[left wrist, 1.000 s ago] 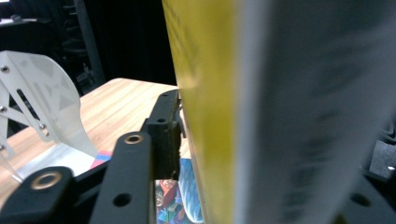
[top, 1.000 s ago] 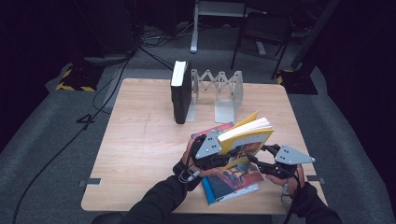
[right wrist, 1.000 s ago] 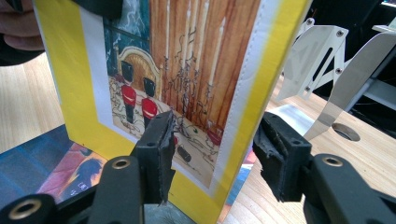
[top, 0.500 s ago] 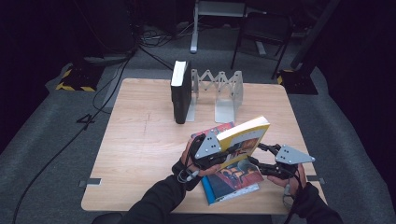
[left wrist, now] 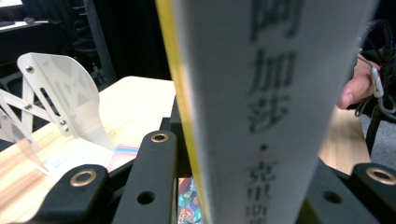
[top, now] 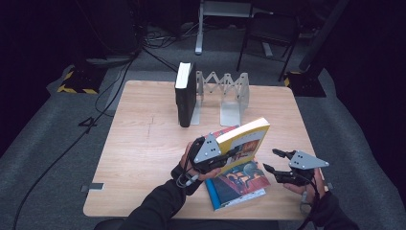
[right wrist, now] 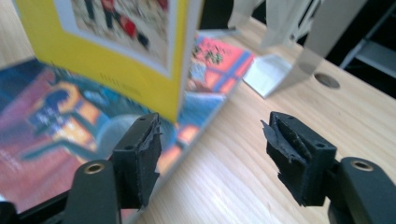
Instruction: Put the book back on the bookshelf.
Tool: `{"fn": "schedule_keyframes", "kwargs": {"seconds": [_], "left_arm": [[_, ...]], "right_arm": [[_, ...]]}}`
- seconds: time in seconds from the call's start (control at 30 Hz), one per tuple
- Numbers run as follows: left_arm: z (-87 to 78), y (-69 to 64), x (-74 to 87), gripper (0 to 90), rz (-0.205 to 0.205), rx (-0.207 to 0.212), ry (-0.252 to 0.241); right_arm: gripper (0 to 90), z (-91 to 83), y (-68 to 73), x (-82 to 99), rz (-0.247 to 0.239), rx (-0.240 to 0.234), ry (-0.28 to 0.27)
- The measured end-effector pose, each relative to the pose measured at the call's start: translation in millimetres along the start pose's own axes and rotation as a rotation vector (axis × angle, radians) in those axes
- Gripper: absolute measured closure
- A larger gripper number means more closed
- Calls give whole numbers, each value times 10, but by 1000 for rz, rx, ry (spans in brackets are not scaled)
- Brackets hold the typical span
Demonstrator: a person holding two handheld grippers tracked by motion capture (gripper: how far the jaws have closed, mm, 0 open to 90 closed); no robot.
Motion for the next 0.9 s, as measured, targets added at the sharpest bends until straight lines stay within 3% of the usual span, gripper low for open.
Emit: {"fn": "schedule_keyframes", "kwargs": {"seconds": [0.2,0.53,0.57,0.63,0.73,0.83,0.9], "left_arm": [[-50,42,11,735,-2,-14,4],[-105,124,16,732,-7,-41,3],[-105,124,16,732,-7,-41,3],[-120,142,17,732,-7,-44,5],[-156,187,22,731,-21,-58,6],[-198,241,27,731,-29,-75,5],[-225,283,28,733,-31,-85,8]], "right_arm": [[323,-106,-73,299,59,5,62],[274,-163,41,793,109,-58,202],[274,-163,41,793,109,-58,202],[276,-166,99,889,161,-88,222],[264,-164,158,967,140,-103,245],[262,-197,171,1015,191,-109,220],[258,-253,146,1053,178,-82,224]]}}
Point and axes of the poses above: each handheld gripper's, and its own axes: z roughly forward along the jaws, x roughly out of its underside, y roughly to its left, the point moved 10 cm from there along z, roughly forward along the jaws, and after that the axes turned 12 degrees about -z, right-handed, at the moved point
